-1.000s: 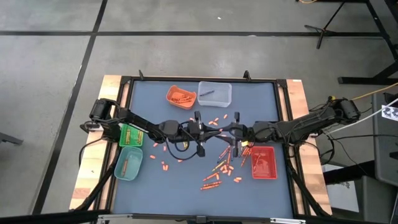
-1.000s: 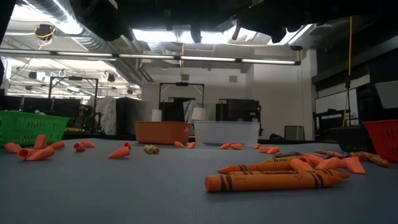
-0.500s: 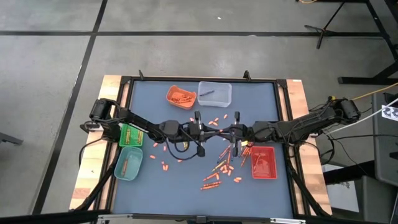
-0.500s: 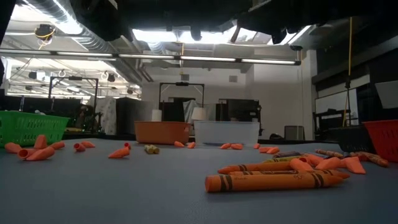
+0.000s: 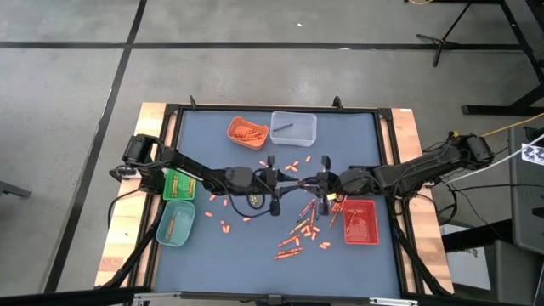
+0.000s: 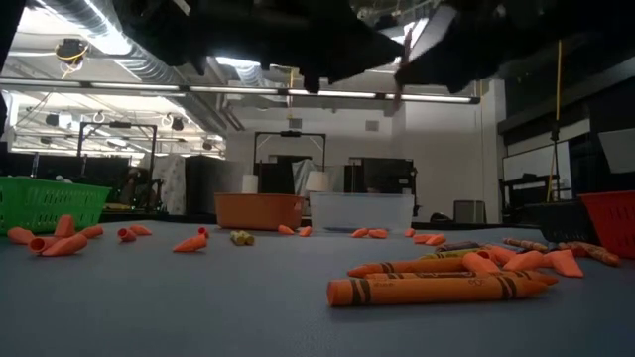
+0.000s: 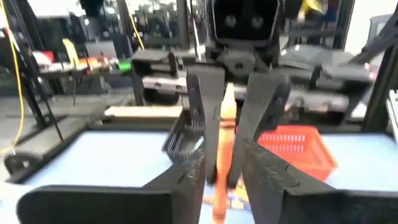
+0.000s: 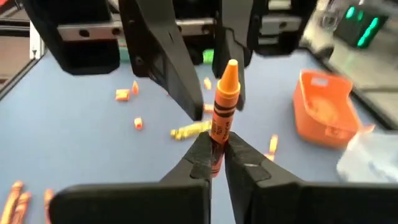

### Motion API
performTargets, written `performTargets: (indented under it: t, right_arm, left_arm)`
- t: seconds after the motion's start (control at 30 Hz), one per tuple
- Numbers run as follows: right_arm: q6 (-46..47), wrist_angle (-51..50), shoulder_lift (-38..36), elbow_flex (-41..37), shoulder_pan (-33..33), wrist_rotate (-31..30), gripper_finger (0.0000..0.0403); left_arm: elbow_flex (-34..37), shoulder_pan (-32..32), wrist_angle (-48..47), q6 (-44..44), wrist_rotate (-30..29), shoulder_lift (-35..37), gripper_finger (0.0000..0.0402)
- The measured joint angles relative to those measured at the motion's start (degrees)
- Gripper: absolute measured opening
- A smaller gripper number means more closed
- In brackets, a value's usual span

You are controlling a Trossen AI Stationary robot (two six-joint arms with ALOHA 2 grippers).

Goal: Sort crayons
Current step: Put the light orange crayon into the red bin

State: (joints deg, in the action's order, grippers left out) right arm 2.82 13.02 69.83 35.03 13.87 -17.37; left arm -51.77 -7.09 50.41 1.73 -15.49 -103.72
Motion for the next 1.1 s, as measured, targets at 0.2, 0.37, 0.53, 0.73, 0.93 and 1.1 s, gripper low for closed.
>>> performTargets:
  t: [0.2, 0.37, 0.53, 0.73, 0.93, 1.1]
  right_arm:
    - [11.85, -15.16, -3.83, 0.08, -0.02, 7.57, 0.0019]
    - [25.72, -26.82, -8.24, 0.08, 0.02, 22.79, 0.0017]
    - [36.2, -37.16, -10.65, 0.09, 0.26, 39.07, 0.003]
    - [39.08, -49.85, -10.85, 0.08, 4.33, 40.5, 0.0033]
    - [39.28, -54.55, -10.85, 0.08, 7.72, 38.75, 0.0034]
    - [39.24, -54.59, -10.85, 0.08, 9.14, 34.44, 0.0035]
  left_arm:
    - [-0.02, -0.04, -6.96, -0.17, 0.02, -0.02, 0.0093]
    - [-0.01, -0.04, -10.63, -0.17, 0.02, -0.02, 0.0094]
    - [0.0, -0.04, -10.82, -0.21, 0.04, -0.02, 0.0094]
    - [0.0, -0.07, -10.95, -0.21, 0.08, -0.02, 0.0094]
    - [0.0, -0.07, -10.99, -0.15, 0.09, -0.02, 0.0094]
    - [0.0, -0.04, -11.01, -0.11, -1.27, -0.02, 0.0094]
